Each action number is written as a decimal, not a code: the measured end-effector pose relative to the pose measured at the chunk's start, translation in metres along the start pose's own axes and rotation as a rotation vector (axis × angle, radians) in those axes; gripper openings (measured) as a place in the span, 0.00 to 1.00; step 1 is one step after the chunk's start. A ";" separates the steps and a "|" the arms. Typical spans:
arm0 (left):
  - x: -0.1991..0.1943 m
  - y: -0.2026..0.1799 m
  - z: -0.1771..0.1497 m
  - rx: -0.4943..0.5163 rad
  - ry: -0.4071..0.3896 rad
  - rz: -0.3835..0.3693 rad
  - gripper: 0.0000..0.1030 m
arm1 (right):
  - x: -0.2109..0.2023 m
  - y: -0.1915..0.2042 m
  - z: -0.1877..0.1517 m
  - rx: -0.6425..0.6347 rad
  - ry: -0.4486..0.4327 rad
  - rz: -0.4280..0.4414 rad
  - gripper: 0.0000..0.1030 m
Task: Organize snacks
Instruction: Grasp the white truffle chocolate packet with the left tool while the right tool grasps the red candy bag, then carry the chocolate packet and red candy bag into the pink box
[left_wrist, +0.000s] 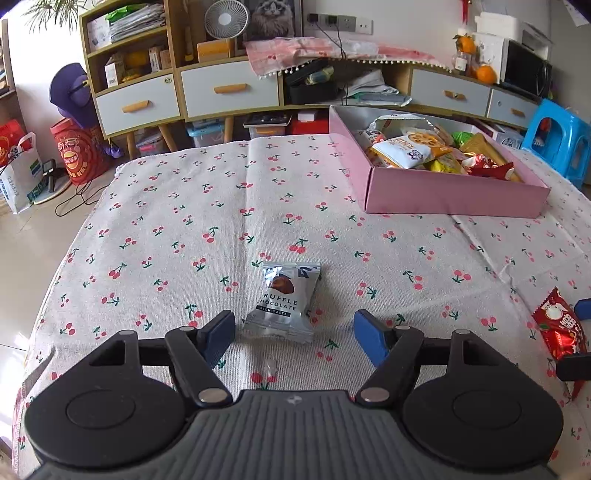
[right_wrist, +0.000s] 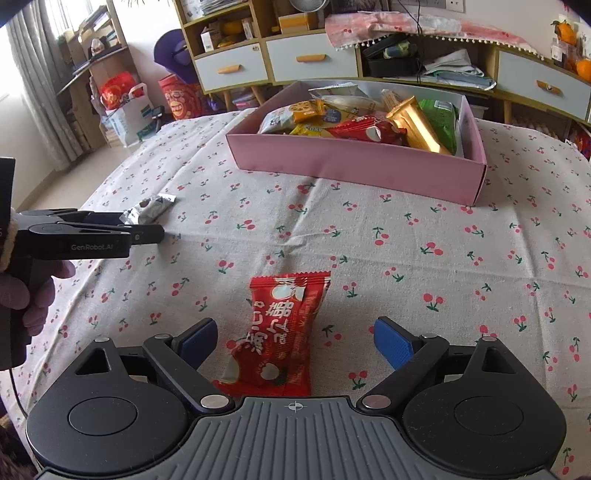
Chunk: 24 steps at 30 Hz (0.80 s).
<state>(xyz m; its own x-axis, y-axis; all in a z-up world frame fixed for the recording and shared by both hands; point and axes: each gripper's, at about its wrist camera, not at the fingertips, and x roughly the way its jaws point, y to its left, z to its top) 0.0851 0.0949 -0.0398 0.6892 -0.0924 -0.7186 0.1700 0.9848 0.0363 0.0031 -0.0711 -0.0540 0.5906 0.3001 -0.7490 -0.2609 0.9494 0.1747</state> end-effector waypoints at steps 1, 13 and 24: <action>0.001 -0.001 0.001 0.001 -0.001 0.004 0.66 | 0.000 0.001 0.000 -0.003 0.000 0.000 0.89; 0.002 -0.007 0.006 0.005 -0.006 0.032 0.33 | 0.001 0.014 -0.003 -0.084 0.004 -0.037 0.64; -0.001 -0.002 0.008 -0.074 0.034 0.053 0.32 | -0.001 0.013 0.002 -0.070 0.026 -0.025 0.35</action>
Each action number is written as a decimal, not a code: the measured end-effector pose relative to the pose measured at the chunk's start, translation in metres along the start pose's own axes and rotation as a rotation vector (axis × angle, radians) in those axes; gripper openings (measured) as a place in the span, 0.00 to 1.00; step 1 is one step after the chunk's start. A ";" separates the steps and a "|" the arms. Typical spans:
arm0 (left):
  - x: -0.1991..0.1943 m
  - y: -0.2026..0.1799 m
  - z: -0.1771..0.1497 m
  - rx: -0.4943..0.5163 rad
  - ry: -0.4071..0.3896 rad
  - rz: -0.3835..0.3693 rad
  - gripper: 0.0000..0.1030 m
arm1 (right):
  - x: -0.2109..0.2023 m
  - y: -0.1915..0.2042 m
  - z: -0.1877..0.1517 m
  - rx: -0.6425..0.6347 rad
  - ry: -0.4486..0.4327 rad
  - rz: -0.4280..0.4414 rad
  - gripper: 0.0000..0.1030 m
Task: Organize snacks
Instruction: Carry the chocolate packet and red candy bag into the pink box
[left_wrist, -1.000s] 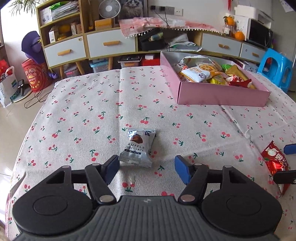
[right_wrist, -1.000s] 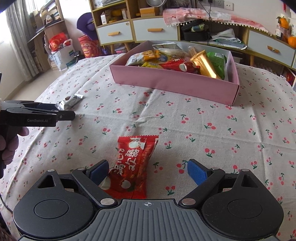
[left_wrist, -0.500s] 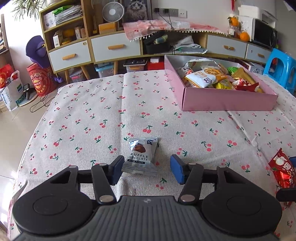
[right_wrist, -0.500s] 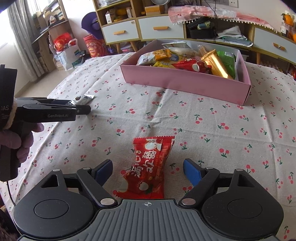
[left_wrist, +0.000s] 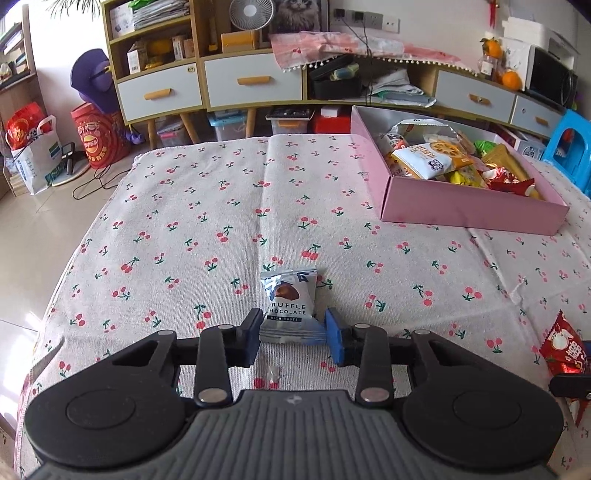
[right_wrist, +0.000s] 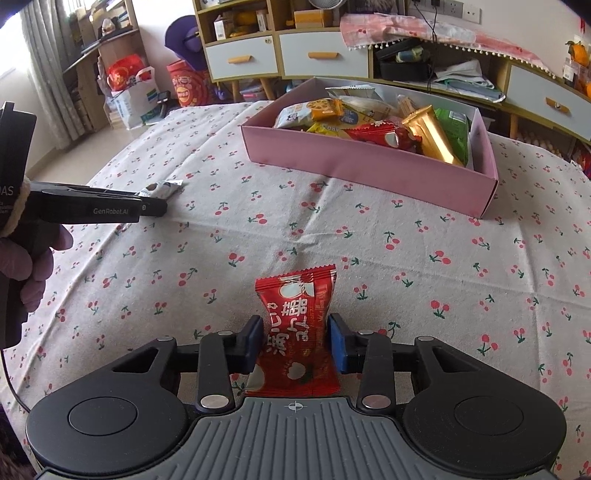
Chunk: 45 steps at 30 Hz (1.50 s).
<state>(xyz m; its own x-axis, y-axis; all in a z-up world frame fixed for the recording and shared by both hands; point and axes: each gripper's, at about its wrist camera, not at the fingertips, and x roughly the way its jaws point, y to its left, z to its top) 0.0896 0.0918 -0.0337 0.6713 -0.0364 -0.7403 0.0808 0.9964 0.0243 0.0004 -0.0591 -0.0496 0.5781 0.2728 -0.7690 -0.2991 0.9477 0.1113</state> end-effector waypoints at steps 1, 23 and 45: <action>0.000 0.001 0.000 -0.008 0.004 -0.001 0.32 | -0.001 -0.001 0.000 0.006 0.002 0.005 0.34; -0.021 -0.021 0.030 -0.148 0.046 -0.133 0.32 | -0.011 -0.017 0.050 0.217 -0.015 0.086 0.30; 0.002 -0.062 0.081 -0.255 -0.008 -0.248 0.32 | -0.018 -0.087 0.117 0.552 -0.166 0.118 0.30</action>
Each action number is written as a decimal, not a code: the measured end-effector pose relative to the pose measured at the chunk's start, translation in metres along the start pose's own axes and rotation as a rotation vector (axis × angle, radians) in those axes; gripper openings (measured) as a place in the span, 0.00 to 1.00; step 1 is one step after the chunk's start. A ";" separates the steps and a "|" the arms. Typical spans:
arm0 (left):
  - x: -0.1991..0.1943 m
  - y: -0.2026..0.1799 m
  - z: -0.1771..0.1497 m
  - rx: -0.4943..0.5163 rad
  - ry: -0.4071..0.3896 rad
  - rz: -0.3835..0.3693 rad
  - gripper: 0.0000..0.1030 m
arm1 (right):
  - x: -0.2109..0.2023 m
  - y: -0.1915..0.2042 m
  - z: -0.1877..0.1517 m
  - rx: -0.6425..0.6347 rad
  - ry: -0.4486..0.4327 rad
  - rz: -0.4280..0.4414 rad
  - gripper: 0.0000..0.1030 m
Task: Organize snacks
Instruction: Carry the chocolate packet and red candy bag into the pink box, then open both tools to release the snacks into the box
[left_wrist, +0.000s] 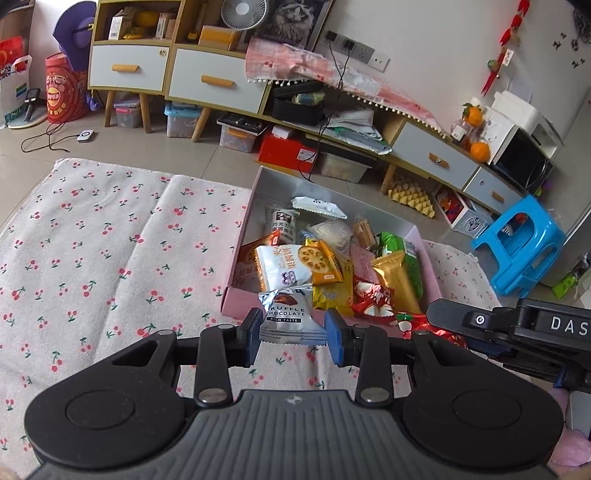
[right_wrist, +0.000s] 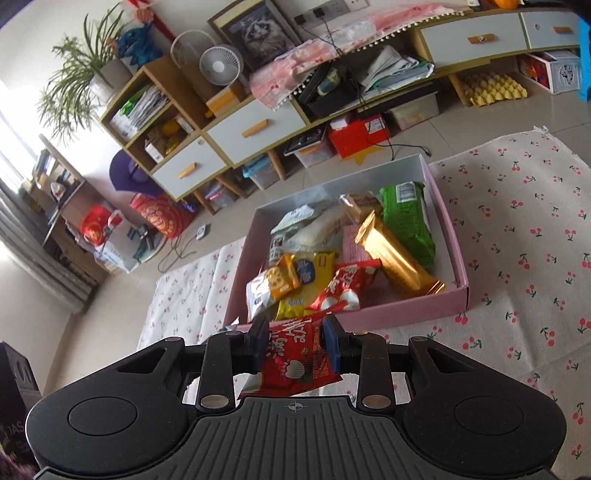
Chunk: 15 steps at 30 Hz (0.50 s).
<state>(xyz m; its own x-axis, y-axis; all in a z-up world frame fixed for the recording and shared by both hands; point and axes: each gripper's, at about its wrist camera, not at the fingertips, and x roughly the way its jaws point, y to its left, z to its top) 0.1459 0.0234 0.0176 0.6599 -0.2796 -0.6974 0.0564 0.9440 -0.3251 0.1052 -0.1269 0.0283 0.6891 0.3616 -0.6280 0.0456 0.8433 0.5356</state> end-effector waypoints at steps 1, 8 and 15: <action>0.003 -0.001 0.002 -0.005 -0.004 -0.011 0.32 | 0.001 -0.004 0.004 0.022 -0.008 0.000 0.30; 0.024 -0.013 0.011 -0.017 -0.021 -0.056 0.32 | 0.009 -0.039 0.025 0.139 -0.058 -0.028 0.30; 0.038 -0.018 0.012 -0.002 -0.018 -0.106 0.32 | 0.020 -0.066 0.027 0.205 -0.057 -0.055 0.30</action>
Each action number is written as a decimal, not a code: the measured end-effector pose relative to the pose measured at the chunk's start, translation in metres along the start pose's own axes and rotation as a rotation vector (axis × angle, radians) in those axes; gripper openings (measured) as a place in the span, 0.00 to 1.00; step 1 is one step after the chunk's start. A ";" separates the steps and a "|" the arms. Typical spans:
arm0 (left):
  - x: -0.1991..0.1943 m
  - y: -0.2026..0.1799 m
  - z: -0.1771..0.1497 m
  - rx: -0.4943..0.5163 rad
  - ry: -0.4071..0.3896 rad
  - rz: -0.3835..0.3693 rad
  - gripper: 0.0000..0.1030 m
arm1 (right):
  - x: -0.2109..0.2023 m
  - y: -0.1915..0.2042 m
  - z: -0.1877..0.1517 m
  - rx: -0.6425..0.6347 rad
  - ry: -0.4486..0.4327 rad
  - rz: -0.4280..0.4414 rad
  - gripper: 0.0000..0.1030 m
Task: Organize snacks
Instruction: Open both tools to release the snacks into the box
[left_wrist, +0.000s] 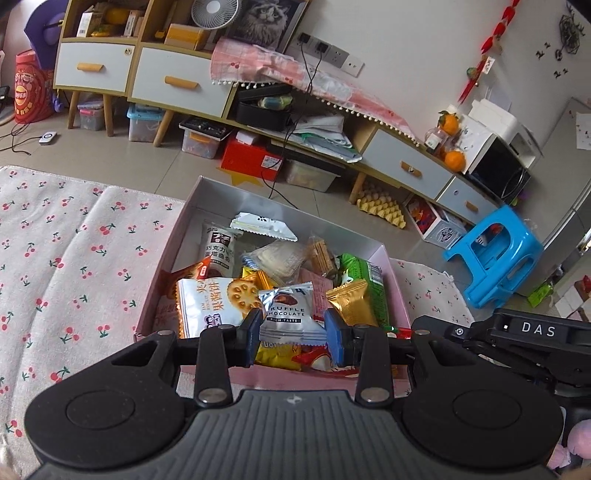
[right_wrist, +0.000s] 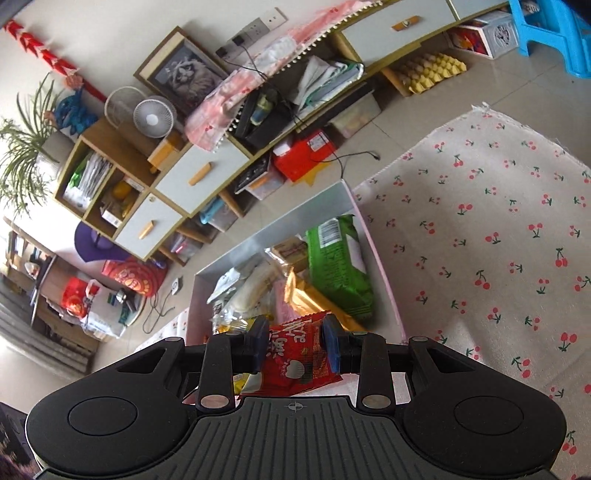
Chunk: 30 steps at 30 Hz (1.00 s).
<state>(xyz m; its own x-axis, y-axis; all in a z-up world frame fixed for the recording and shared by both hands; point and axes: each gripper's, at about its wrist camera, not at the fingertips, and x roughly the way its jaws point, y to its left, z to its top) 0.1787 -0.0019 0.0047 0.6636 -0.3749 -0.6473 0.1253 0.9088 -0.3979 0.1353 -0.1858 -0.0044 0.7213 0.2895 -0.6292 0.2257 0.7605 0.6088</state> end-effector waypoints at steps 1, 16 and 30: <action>0.002 -0.001 0.000 -0.003 0.004 -0.001 0.32 | 0.002 -0.003 0.000 0.004 0.002 -0.001 0.30; 0.020 -0.023 0.008 0.034 0.024 -0.019 0.33 | 0.006 -0.008 0.003 0.002 -0.007 -0.025 0.44; 0.018 -0.033 0.010 0.072 -0.011 0.038 0.57 | -0.002 -0.013 0.010 0.021 -0.021 -0.012 0.54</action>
<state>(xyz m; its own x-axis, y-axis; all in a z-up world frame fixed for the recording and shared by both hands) 0.1939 -0.0365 0.0125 0.6767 -0.3380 -0.6542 0.1521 0.9334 -0.3249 0.1372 -0.2023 -0.0062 0.7322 0.2682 -0.6261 0.2480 0.7511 0.6118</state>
